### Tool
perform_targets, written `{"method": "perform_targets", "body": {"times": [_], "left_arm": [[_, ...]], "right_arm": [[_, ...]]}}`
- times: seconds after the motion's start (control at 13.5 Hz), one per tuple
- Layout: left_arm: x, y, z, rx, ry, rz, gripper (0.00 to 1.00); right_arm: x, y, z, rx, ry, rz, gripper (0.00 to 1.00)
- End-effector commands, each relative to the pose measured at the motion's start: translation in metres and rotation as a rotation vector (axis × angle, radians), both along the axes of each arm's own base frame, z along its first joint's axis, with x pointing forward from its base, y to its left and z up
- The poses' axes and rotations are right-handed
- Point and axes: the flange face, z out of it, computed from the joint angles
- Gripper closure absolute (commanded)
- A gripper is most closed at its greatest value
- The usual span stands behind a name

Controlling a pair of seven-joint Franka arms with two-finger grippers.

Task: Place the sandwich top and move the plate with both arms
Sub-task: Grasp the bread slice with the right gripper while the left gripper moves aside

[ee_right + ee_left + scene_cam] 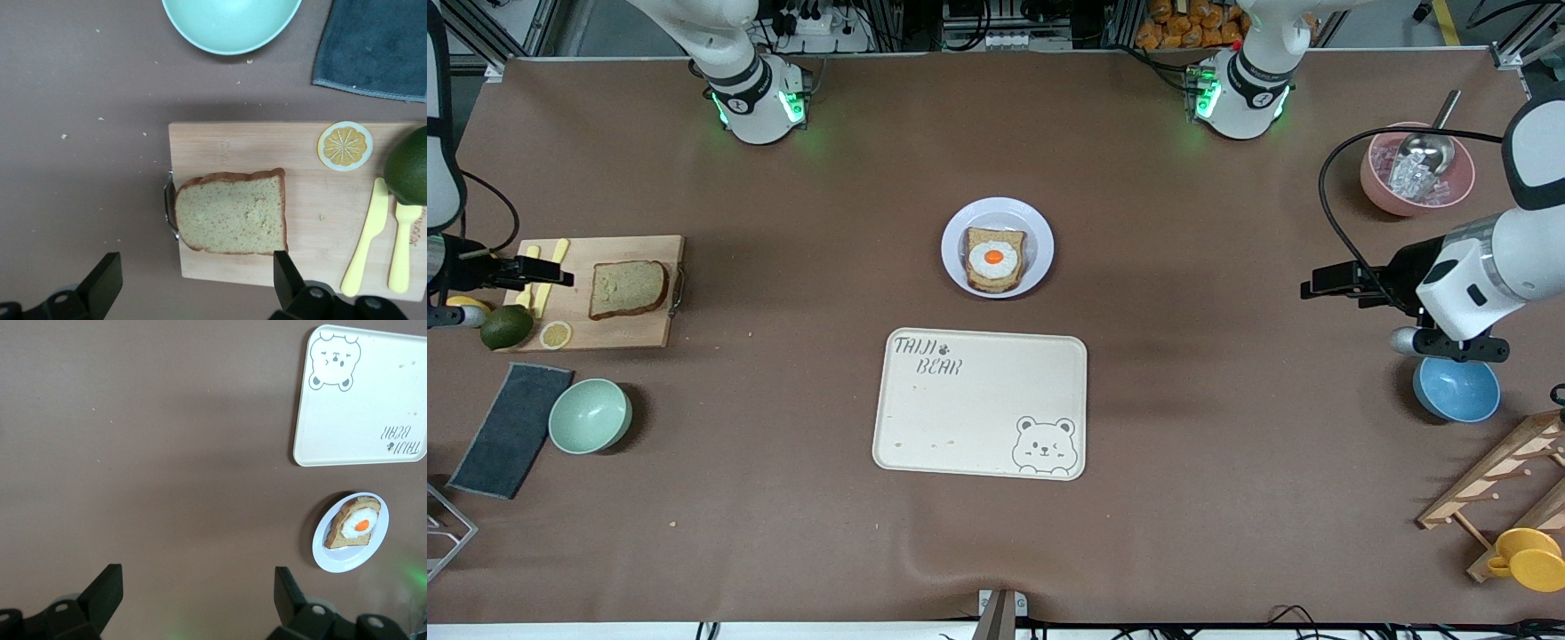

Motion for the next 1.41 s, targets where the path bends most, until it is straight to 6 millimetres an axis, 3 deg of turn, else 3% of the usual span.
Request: {"method": "perform_targets", "body": {"times": [0.0, 0.15, 0.37, 0.67, 0.82, 1.11, 1.34], "left_arm": [[-0.013, -0.009, -0.006, -0.021, 0.008, -0.001, 0.0], [-0.016, -0.023, -0.027, -0.074, 0.031, 0.007, 0.0], [-0.03, -0.057, -0.067, -0.113, 0.064, -0.015, 0.0], [-0.035, -0.068, -0.092, -0.296, 0.096, -0.06, 0.0], [-0.035, -0.066, -0.079, -0.278, 0.07, -0.072, 0.0], [-0.036, -0.04, -0.002, 0.043, -0.114, -0.179, 0.0], [-0.044, -0.036, 0.045, 0.243, -0.201, -0.117, 0.0]], "right_arm": [[-0.014, -0.017, -0.031, 0.054, -0.02, 0.008, 0.0], [-0.023, -0.038, -0.062, 0.108, -0.028, 0.024, 0.05], [-0.028, -0.051, -0.08, 0.116, -0.03, 0.045, 0.15], [-0.031, -0.06, -0.111, 0.125, -0.033, 0.065, 0.17], [-0.035, -0.066, -0.125, 0.168, -0.055, 0.075, 0.23], [-0.043, -0.078, -0.135, 0.172, -0.059, 0.062, 0.32], [-0.048, -0.082, -0.147, 0.184, -0.05, 0.059, 0.38]]}}
